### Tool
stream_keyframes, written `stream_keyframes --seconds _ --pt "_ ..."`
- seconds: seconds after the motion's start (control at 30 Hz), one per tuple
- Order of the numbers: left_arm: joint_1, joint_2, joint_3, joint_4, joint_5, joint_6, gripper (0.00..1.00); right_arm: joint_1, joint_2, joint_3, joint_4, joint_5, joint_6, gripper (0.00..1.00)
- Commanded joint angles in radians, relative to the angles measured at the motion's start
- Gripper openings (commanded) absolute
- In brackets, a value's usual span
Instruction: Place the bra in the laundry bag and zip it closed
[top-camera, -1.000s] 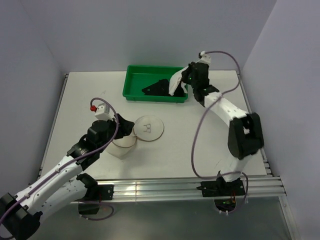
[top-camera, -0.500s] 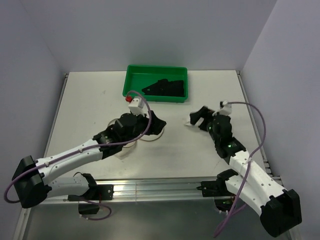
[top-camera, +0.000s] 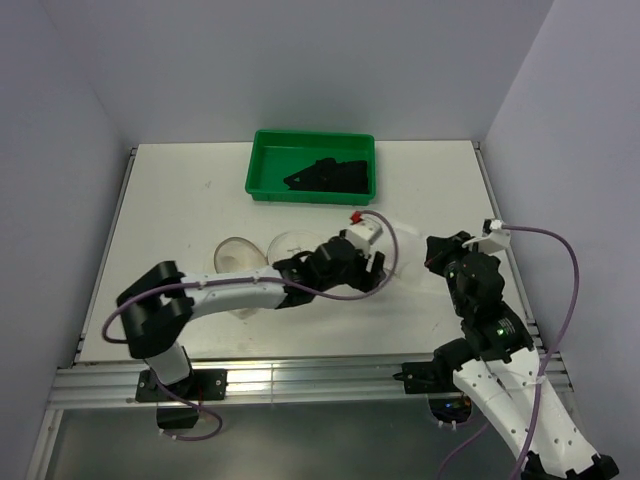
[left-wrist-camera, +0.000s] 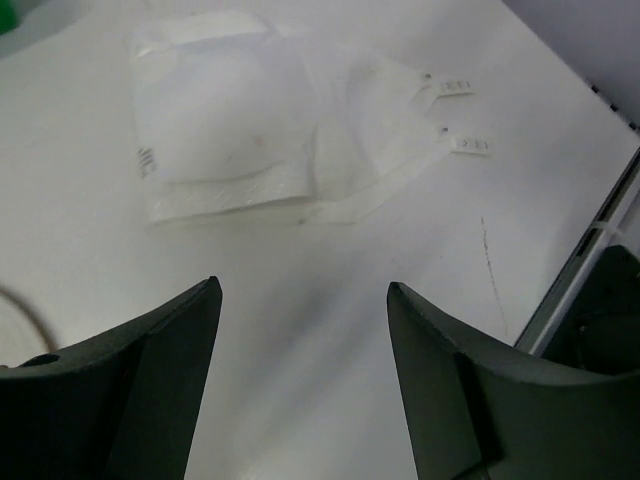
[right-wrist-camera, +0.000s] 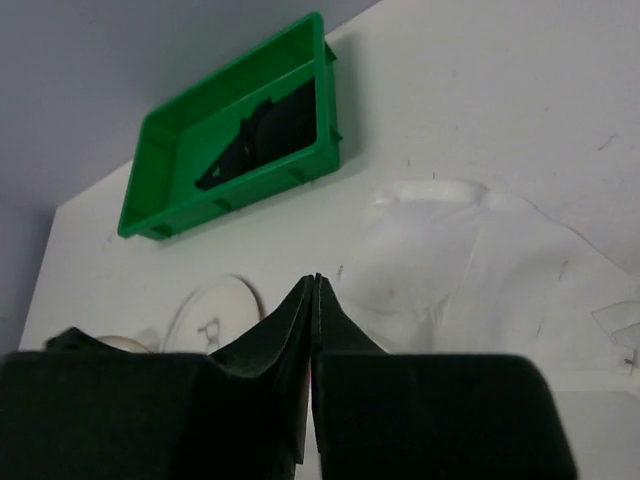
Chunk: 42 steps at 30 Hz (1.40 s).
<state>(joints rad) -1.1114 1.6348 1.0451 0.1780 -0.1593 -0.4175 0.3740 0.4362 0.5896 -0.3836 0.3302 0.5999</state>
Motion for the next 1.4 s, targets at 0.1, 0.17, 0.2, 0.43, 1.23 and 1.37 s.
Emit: stream_keyframes --seconds 0.1,0.17,0.2,0.43,1.23,1.37 --pt "-0.090 0.272 0.245 0.081 -0.126 0.304 0.74 0.000 -0.149 0.075 -0.051 0.185 0.011 0.05" --pt "-0.090 0.371 0.335 0.043 -0.173 0.316 0.75 -0.001 -0.186 0.104 -0.063 0.199 -0.003 0.06" --pt "-0.090 0.404 0.366 0.025 -0.187 0.321 0.75 0.000 -0.207 0.114 -0.073 0.201 -0.005 0.06" --pt "-0.081 0.609 0.556 -0.025 -0.253 0.361 0.77 0.000 -0.320 0.125 -0.120 0.233 -0.018 0.08" --pt "0.211 0.266 0.286 0.278 0.277 -0.170 0.00 0.000 -0.318 0.032 -0.144 0.066 0.012 0.15" --pt "0.309 0.463 0.441 0.192 0.322 -0.242 0.00 -0.001 -0.202 0.027 -0.121 0.050 -0.003 0.24"
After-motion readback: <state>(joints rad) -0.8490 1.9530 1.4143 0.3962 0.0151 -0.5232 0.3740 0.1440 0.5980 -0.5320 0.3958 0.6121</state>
